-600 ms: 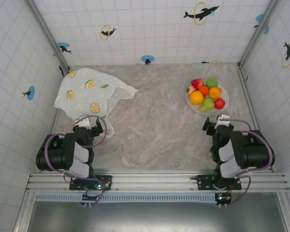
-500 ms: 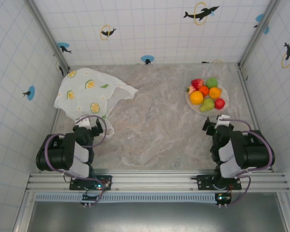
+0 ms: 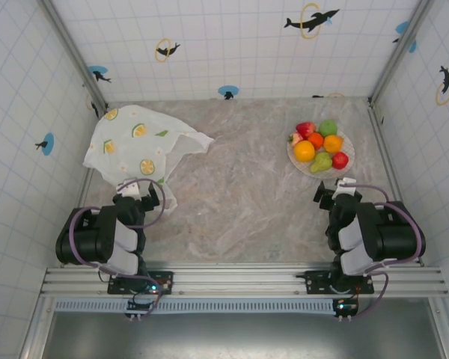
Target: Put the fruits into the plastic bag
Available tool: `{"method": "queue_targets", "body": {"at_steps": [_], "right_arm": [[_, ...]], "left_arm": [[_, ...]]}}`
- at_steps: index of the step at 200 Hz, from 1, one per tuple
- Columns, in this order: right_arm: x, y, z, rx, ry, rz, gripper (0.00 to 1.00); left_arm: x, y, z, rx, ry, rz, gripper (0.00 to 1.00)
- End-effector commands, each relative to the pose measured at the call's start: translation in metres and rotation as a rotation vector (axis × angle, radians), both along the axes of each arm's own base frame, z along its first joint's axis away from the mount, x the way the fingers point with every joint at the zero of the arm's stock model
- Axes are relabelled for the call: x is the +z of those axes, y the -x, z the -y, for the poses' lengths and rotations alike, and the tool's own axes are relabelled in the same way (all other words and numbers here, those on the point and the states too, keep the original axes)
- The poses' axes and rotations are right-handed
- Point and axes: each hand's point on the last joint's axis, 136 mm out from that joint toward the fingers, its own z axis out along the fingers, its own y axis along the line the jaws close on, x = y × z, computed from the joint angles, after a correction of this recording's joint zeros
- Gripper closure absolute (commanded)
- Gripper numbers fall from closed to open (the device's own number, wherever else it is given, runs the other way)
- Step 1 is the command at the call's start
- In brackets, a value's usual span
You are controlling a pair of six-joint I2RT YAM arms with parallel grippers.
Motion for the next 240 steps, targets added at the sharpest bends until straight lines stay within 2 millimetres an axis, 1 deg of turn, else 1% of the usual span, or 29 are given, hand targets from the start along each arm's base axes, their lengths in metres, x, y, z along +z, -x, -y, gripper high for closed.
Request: {"method": "queue_targets", "body": {"at_steps": [1, 50, 64, 74, 90, 103, 120, 130, 142, 164, 174, 187, 198, 207, 219, 221, 222, 223, 240], "right_arm": [[0.001, 0.005, 0.0, 0.0, 0.009, 0.007, 0.0], [0.001, 0.006, 0.0, 0.001, 0.009, 0.01, 0.0], [0.009, 0.008, 0.005, -0.039, 0.032, 0.037, 0.0], [0.01, 0.009, 0.003, -0.036, 0.039, 0.032, 0.0], [0.02, 0.011, 0.013, -0.106, 0.055, 0.04, 0.0], [0.035, 0.013, 0.022, -0.163, 0.025, 0.081, 0.0], [0.063, 0.013, 0.029, -0.201, -0.045, 0.163, 0.0], [0.08, 0.013, 0.034, -0.23, -0.087, 0.202, 0.0], [0.104, 0.013, 0.039, -0.256, -0.131, 0.258, 0.0], [0.145, 0.014, 0.036, -0.23, -0.165, 0.351, 0.0], [0.162, 0.013, 0.031, -0.2, -0.184, 0.384, 0.0], [0.179, 0.009, 0.023, -0.156, -0.212, 0.397, 0.0], [0.191, 0.002, 0.011, -0.094, -0.247, 0.382, 0.0], [0.196, -0.005, -0.001, -0.038, -0.275, 0.355, 0.0], [0.198, -0.015, -0.027, 0.066, -0.312, 0.298, 0.0], [0.197, -0.017, -0.033, 0.086, -0.316, 0.284, 0.0], [0.197, -0.019, -0.039, 0.107, -0.318, 0.272, 0.0], [0.197, -0.019, -0.039, 0.107, -0.318, 0.272, 0.0], [0.19, -0.028, -0.087, 0.249, -0.291, 0.163, 0.0]], "left_arm": [[-0.001, 0.001, 0.001, -0.005, 0.018, 0.001, 0.02], [0.0, 0.001, 0.002, -0.006, 0.017, 0.003, 0.02], [0.002, -0.001, 0.0, 0.007, 0.018, 0.007, 0.02], [0.002, -0.005, -0.001, 0.009, 0.02, -0.016, 0.02], [0.007, -0.012, -0.004, 0.028, 0.022, -0.042, 0.02], [0.015, -0.013, -0.009, 0.059, 0.025, -0.034, 0.02], [0.029, -0.01, -0.021, 0.151, 0.082, 0.013, 0.02], [0.04, -0.008, -0.024, 0.192, 0.141, 0.048, 0.02], [0.048, -0.007, -0.03, 0.265, 0.259, 0.072, 0.02], [0.053, -0.001, -0.036, 0.375, 0.431, 0.059, 0.02], [0.053, 0.003, -0.037, 0.411, 0.497, 0.048, 0.02], [0.053, 0.008, -0.034, 0.436, 0.565, 0.017, 0.02], [0.053, 0.011, -0.029, 0.44, 0.612, -0.021, 0.02], [0.053, 0.013, -0.023, 0.42, 0.639, -0.06, 0.02], [0.046, 0.016, -0.009, 0.376, 0.68, -0.127, 0.02], [0.044, 0.017, -0.007, 0.37, 0.683, -0.138, 0.02], [0.044, 0.017, -0.006, 0.364, 0.686, -0.145, 0.02], [0.043, 0.018, -0.005, 0.36, 0.688, -0.153, 0.02], [0.024, 0.027, 0.01, 0.335, 0.709, -0.289, 0.02]]}}
